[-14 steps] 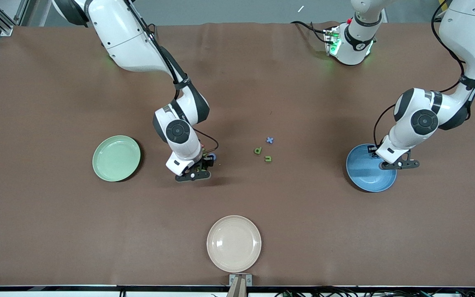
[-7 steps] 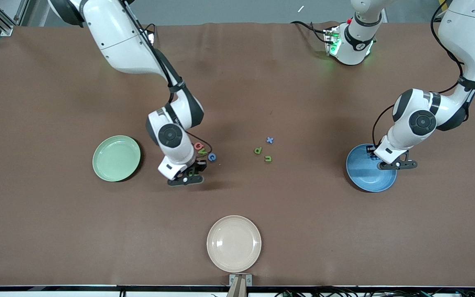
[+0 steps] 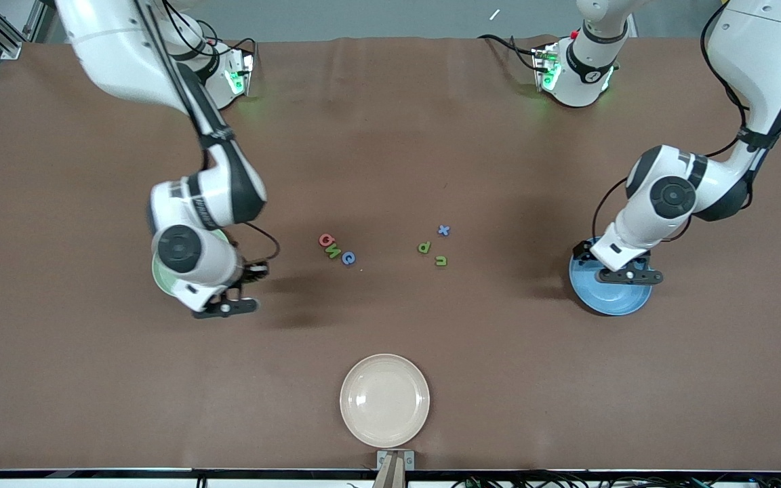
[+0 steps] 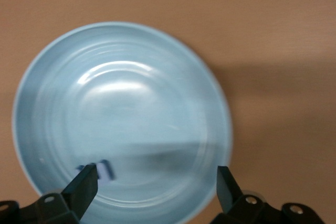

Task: Sort upper and lower case letters into plates
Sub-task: 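Grasp the green B with the right gripper while the left gripper releases, then drop the B on the green plate while the left gripper grasps the x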

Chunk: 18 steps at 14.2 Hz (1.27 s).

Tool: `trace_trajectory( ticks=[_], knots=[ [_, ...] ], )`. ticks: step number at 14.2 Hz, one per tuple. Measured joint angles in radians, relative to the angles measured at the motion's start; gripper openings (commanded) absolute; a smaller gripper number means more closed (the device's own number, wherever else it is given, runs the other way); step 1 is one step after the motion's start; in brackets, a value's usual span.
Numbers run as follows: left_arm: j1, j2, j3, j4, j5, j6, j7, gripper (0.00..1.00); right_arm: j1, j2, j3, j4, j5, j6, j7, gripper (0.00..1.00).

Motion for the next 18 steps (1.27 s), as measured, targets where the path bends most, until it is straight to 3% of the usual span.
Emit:
trace_trajectory(
  ticks=[3, 6, 13, 18],
  knots=[
    [-0.052, 0.001, -0.057, 0.03, 0.0, -0.057, -0.121, 1.0, -0.076, -0.09, -0.001, -0.109, 0.0, -0.021, -0.096, 0.0],
    [-0.186, 0.012, -0.068, 0.055, 0.0, -0.065, -0.282, 1.0, -0.146, -0.163, -0.001, -0.239, 0.0, 0.009, -0.183, 0.0],
    [-0.412, 0.116, -0.067, 0.115, -0.001, -0.068, -0.548, 1.0, -0.209, -0.202, 0.0, -0.522, 0.0, 0.324, -0.227, 0.01],
    [-0.494, 0.2, -0.067, 0.176, -0.001, -0.066, -0.615, 1.0, -0.221, -0.202, 0.0, -0.574, 0.0, 0.39, -0.227, 0.16]
  ],
)
